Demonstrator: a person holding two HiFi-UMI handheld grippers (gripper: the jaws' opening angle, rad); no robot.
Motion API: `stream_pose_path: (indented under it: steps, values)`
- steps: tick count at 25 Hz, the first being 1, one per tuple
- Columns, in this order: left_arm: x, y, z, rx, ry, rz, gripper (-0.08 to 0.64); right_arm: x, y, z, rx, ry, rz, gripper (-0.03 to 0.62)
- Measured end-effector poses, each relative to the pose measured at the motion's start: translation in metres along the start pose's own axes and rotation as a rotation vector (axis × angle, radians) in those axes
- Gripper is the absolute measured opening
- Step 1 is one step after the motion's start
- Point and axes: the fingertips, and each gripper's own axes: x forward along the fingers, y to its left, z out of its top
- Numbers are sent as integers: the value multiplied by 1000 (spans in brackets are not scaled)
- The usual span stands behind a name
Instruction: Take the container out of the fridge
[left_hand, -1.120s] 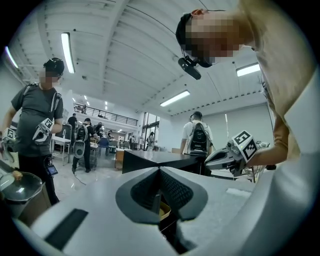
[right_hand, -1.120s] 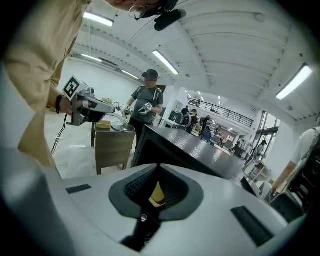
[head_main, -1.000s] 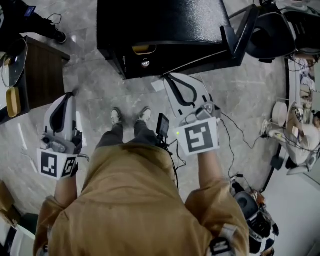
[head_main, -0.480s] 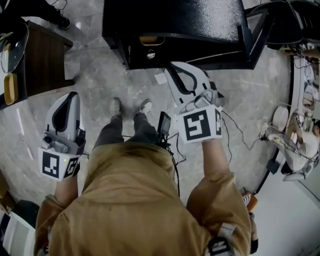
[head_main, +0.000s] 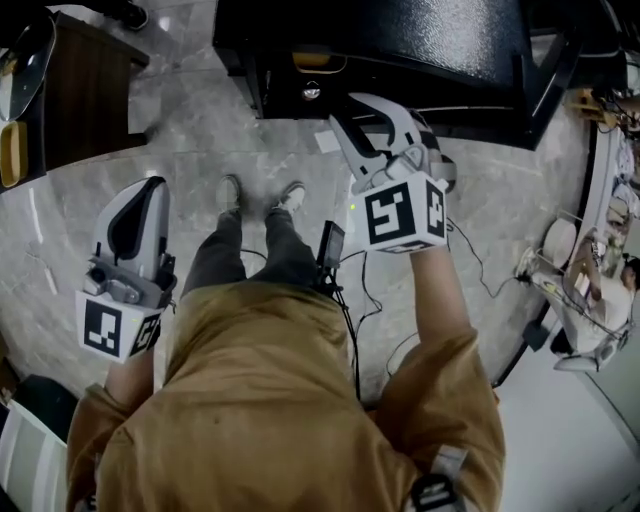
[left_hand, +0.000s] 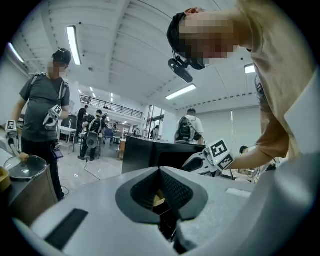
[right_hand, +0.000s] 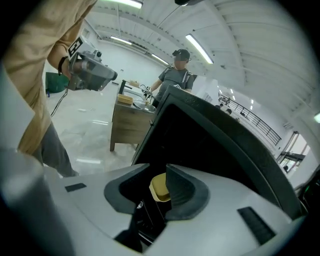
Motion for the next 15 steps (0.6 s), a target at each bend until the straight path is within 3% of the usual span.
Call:
stream_pose_path:
  steps: [15]
  values:
    - [26,17,-40,-62,14,20,2,83,9,-57,-256,127,128,117]
